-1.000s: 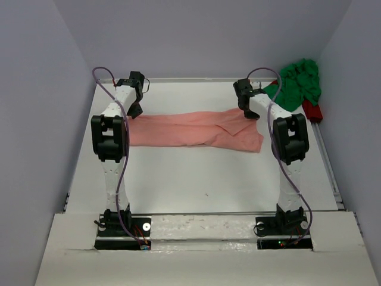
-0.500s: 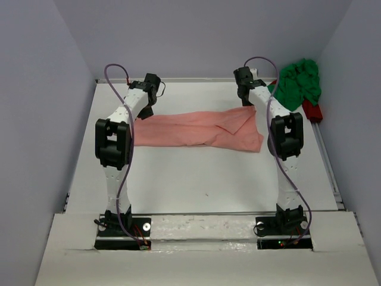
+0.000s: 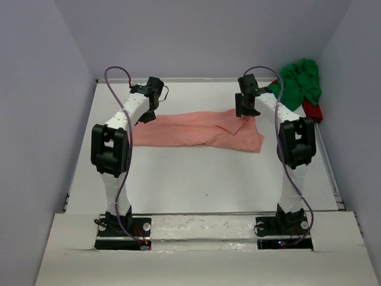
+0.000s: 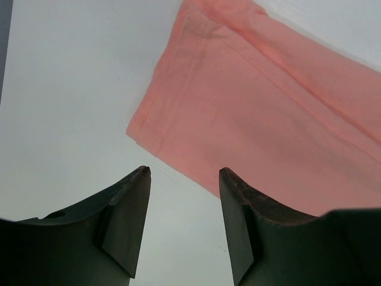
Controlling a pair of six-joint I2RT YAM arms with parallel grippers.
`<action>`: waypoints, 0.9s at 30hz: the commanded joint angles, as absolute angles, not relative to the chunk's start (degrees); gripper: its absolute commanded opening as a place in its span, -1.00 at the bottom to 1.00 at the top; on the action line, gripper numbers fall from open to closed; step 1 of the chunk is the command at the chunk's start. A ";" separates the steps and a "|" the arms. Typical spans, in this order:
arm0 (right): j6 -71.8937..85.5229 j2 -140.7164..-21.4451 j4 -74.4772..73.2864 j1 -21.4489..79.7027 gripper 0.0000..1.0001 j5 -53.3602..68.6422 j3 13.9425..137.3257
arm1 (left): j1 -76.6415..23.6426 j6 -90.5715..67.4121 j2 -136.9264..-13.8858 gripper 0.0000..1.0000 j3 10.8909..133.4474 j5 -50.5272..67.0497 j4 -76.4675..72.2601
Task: Fold and stack the t-shirts
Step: Fold the other side of the tshirt into a rectangle
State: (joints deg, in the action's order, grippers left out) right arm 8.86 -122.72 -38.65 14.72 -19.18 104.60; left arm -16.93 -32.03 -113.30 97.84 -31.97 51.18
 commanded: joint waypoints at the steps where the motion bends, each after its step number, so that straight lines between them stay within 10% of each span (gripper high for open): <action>1: 11.69 -110.24 -32.87 16.26 0.25 -3.92 94.16 | -17.66 -32.35 -107.49 0.22 97.38 -33.14 50.45; 27: 14.50 -109.60 -31.64 16.88 -0.04 1.32 84.02 | -19.42 -27.69 -105.47 0.21 94.22 -27.25 44.38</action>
